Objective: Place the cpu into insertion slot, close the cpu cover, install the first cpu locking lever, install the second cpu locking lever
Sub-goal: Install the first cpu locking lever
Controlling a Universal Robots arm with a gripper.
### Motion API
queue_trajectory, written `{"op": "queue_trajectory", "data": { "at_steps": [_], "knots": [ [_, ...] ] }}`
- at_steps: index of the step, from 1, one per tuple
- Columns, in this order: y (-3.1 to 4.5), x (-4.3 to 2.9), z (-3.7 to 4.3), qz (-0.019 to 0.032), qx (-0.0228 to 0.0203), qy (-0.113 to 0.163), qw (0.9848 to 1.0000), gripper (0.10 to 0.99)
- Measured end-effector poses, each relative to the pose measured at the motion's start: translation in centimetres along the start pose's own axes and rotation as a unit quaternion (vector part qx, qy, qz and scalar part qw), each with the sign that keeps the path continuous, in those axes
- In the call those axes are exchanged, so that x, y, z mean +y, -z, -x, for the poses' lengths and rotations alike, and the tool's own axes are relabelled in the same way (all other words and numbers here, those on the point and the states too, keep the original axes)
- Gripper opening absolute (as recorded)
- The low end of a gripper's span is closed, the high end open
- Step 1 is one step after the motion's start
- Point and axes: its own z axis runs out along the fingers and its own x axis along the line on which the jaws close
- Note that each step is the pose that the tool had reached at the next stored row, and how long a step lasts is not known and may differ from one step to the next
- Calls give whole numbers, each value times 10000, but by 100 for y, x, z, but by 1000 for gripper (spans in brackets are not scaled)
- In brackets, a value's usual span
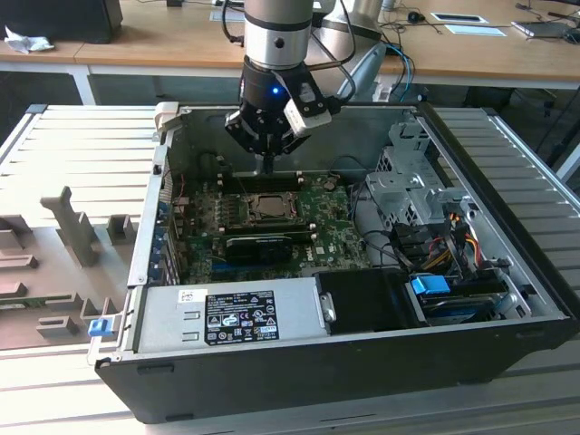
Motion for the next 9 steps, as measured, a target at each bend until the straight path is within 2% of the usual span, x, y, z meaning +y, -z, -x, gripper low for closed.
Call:
{"op": "queue_trajectory", "data": {
  "at_steps": [2, 3, 7, 9],
  "knots": [
    [-4, 0, -16, -4, 2, 170, 9999, 106],
    [-9, -2, -85, -3, -6, 173, 9998, 106],
    [-25, -3, -197, -3, -56, 175, 9998, 106],
    [-37, -6, -279, -4, -85, 178, 9998, 106]
  ]
}}
